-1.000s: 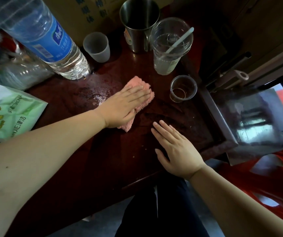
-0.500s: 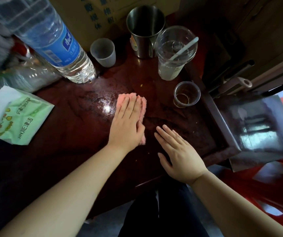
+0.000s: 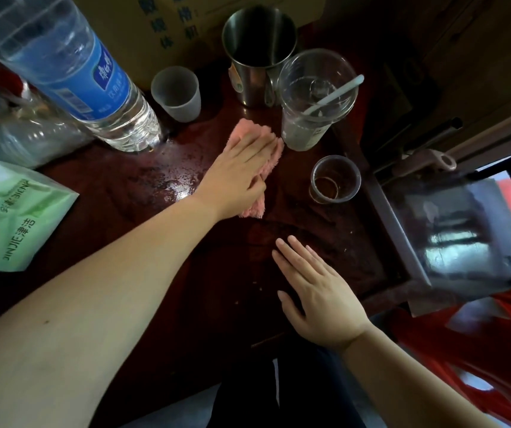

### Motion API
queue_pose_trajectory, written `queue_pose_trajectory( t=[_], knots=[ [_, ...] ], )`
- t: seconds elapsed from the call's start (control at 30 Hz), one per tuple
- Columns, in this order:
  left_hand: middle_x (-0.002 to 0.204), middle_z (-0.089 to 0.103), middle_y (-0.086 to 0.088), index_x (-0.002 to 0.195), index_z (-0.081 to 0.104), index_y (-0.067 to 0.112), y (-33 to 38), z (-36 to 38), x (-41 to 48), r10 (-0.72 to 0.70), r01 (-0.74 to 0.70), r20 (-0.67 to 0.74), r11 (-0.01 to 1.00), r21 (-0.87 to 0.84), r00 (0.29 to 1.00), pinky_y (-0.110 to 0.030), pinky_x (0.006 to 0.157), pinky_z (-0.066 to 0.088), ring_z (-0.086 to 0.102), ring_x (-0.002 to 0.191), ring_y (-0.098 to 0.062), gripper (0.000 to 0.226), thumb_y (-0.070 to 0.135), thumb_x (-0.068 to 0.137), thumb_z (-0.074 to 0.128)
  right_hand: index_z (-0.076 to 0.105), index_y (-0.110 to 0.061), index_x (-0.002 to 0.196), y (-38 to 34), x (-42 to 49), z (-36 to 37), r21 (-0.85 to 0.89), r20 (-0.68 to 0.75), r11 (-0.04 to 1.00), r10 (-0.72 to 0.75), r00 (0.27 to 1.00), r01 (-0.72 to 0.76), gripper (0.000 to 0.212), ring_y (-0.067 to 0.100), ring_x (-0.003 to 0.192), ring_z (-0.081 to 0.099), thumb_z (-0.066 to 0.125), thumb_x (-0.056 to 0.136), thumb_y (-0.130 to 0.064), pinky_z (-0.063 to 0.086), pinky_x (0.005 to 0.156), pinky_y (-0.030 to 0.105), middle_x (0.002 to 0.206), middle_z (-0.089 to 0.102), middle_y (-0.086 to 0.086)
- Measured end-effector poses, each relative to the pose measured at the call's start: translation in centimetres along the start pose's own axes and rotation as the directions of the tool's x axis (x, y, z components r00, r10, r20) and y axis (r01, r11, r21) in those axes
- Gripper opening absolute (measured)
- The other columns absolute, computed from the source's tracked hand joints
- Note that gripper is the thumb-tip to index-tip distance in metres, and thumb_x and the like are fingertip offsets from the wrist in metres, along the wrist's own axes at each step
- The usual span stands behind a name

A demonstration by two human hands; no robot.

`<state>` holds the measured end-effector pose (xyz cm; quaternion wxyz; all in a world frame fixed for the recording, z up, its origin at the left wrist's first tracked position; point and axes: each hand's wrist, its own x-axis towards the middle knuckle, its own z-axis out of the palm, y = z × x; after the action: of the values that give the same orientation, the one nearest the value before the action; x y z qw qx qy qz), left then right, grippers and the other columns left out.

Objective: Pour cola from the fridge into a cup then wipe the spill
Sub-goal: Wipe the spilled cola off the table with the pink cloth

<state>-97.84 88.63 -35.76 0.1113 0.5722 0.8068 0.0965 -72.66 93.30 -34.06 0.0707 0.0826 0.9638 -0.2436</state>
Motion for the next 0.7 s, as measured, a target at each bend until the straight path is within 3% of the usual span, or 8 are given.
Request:
queue_pose_trajectory(
  t=[0.37, 0.57, 0.7],
  knots=[
    [0.158, 0.022, -0.001, 0.15, 0.024, 0.015, 0.8, 0.3, -3.3, 0.198, -0.2, 0.096, 0.98, 0.006, 0.975, -0.038, 0.12, 0.007, 0.011, 0.147, -0.016, 0.065, 0.027, 0.086, 0.028, 0.032, -0.013, 0.146, 0.0, 0.1, 0.0, -0.02, 0.012, 1.0, 0.002, 1.0, -0.001, 0.058, 0.014, 0.146, 0.006, 0.039, 0.094, -0.038, 0.011, 0.119, 0.032, 0.155, 0.022, 0.001],
    [0.157, 0.025, 0.001, 0.149, 0.03, 0.016, 2.2, 0.6, -8.0, 0.217, -0.216, 0.112, 0.976, -0.015, 0.97, -0.034, 0.12, 0.006, 0.013, 0.146, -0.015, 0.062, 0.025, 0.087, 0.032, 0.031, -0.013, 0.146, -0.1, 0.0, 0.1, -0.03, 0.011, 1.0, -0.005, 1.0, 0.006, 0.058, 0.014, 0.146, 0.007, 0.039, 0.094, -0.038, 0.014, 0.119, 0.034, 0.156, 0.022, 0.002],
    [0.155, 0.029, 0.001, 0.147, 0.035, 0.015, 2.8, 0.9, -11.5, 0.149, -0.148, 0.076, 0.989, -0.028, 0.986, -0.036, 0.119, 0.01, 0.018, 0.145, -0.016, 0.062, 0.022, 0.085, 0.037, 0.032, -0.013, 0.146, -0.1, 0.0, 0.1, -0.037, 0.003, 0.999, -0.007, 1.0, 0.007, 0.057, 0.013, 0.146, 0.006, 0.038, 0.094, -0.038, 0.012, 0.119, 0.032, 0.155, 0.022, 0.001]
  ],
)
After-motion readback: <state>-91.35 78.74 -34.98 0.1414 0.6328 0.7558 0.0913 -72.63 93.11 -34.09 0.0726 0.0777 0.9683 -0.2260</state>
